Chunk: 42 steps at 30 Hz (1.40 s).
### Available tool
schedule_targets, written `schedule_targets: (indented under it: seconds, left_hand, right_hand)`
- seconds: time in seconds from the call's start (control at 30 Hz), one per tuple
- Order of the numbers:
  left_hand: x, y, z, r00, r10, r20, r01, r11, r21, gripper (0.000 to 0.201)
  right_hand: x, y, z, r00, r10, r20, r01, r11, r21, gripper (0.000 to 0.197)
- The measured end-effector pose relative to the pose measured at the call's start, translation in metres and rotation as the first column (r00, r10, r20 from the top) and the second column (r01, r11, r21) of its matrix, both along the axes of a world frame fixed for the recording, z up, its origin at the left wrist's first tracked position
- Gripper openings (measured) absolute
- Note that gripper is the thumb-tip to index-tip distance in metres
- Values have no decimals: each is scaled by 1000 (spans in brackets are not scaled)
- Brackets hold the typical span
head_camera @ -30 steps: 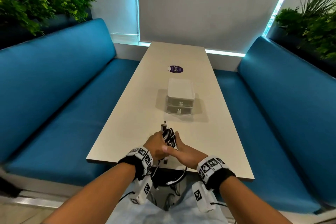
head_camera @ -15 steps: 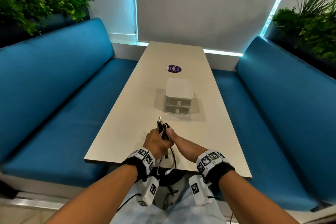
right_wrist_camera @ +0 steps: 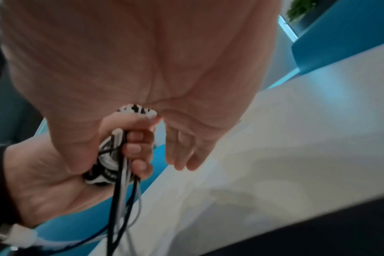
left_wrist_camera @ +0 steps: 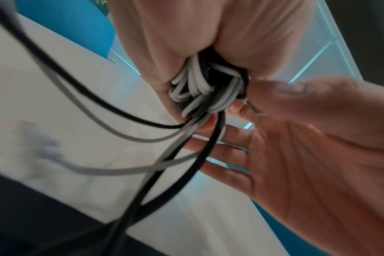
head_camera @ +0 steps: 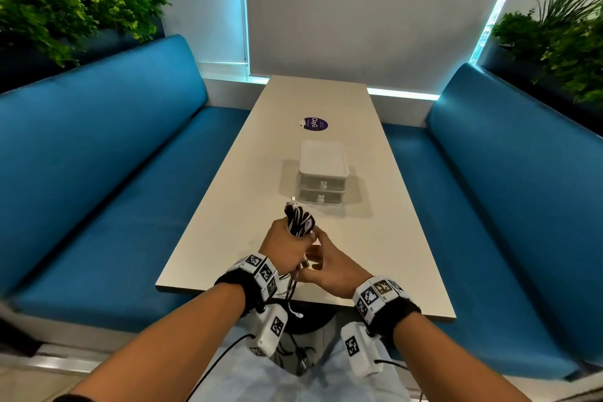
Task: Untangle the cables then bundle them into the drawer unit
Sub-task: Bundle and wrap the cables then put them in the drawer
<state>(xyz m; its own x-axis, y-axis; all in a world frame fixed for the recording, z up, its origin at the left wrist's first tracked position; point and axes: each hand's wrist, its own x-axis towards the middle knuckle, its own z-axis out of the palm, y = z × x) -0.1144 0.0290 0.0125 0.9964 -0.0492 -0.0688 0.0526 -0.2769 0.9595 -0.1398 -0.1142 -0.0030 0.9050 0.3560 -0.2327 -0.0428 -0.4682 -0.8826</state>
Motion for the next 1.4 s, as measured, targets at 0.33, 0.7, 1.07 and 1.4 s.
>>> schedule_targets:
  seconds: [0.33, 0.7, 1.07, 1.4]
  left_hand:
    - [7, -8, 12, 999, 48, -8, -48, 996, -72, 19]
    - [7, -5, 20, 989, 145, -34, -149, 969, -195, 36]
    - [17, 9, 29, 999, 25, 30, -23, 996, -82, 20]
    - [16, 23, 26, 978, -190, 85, 179, 976, 123, 22]
  right_hand:
    - [-2, 13, -9, 992, -59, -115, 86, 963, 254, 56]
    - [-3, 16, -2, 999, 4, -36, -1, 995, 98, 24]
    - [-11, 15, -14, 984, 85, -157, -92, 995, -36, 18]
    - [-13, -12, -15, 959, 67, -275, -61, 998, 31, 25]
